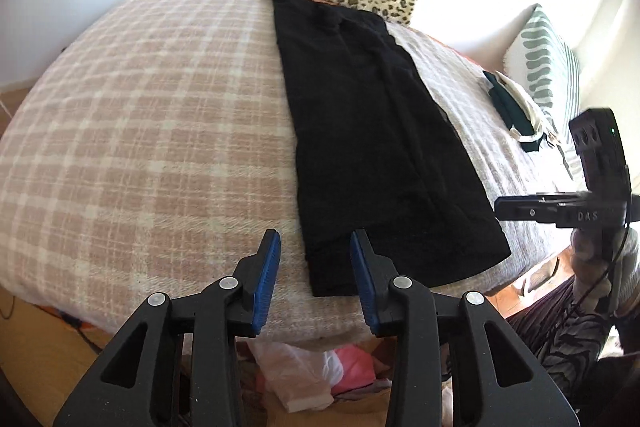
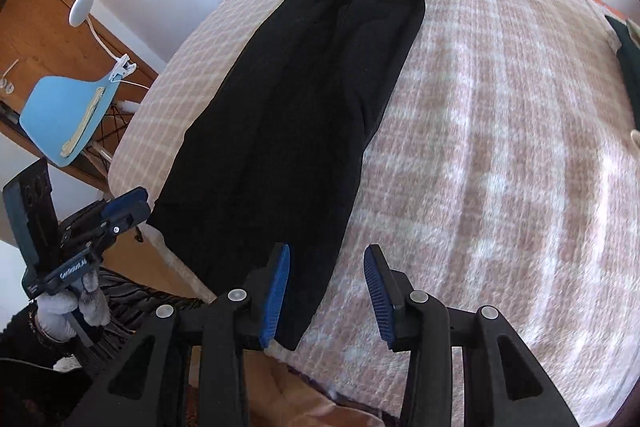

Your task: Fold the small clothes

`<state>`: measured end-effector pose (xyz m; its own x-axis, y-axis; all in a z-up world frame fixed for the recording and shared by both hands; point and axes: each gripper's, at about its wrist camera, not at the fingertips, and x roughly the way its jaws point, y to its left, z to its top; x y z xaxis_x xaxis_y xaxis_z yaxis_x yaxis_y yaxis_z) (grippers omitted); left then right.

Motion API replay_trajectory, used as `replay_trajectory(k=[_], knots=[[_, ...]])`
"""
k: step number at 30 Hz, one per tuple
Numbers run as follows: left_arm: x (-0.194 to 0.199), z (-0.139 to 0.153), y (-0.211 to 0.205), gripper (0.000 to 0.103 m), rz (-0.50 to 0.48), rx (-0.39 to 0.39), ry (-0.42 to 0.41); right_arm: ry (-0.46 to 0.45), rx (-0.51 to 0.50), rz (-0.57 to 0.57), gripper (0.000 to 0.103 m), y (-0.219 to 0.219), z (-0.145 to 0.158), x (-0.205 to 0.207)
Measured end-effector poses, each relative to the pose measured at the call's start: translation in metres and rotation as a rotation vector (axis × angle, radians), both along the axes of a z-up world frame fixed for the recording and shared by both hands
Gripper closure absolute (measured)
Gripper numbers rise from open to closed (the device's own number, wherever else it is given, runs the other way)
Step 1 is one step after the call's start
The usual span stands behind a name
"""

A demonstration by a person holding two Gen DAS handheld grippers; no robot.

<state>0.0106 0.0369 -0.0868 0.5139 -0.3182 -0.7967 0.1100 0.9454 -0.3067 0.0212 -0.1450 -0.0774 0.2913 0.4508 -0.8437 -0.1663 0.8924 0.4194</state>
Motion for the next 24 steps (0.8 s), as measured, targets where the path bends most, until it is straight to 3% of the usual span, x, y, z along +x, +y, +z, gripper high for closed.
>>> replay_trajectory(k=[3, 7, 8, 10, 13, 15, 24], knots=[[0.010, -0.013, 0.005, 0.068, -0.001, -0.070, 0.057, -0.005, 0.030, -0.017, 0.061, 0.002, -0.011, -0.011], [0.012, -0.014, -0.002, 0.069, -0.039, -0.120, 0.047, -0.006, 0.063, -0.031, 0.062, 0.002, -0.010, -0.013], [0.010, -0.013, -0.004, 0.074, -0.048, -0.117, 0.039, -0.002, 0.070, -0.026, 0.064, 0.004, -0.009, -0.013], [0.014, -0.015, -0.007, 0.099, -0.057, -0.104, 0.038, -0.006, 0.058, -0.005, 0.068, 0.012, -0.010, -0.013], [0.011, -0.014, 0.005, 0.099, -0.027, -0.141, 0.044, -0.037, 0.007, 0.026, 0.079, 0.023, -0.009, -0.011], [0.004, -0.008, 0.013, 0.099, -0.023, -0.127, 0.024, -0.036, 0.006, 0.037, 0.096, 0.026, -0.008, -0.010], [0.001, -0.013, 0.011, 0.099, -0.054, -0.014, 0.046, -0.046, -0.025, 0.101, 0.100, 0.036, -0.007, -0.013]])
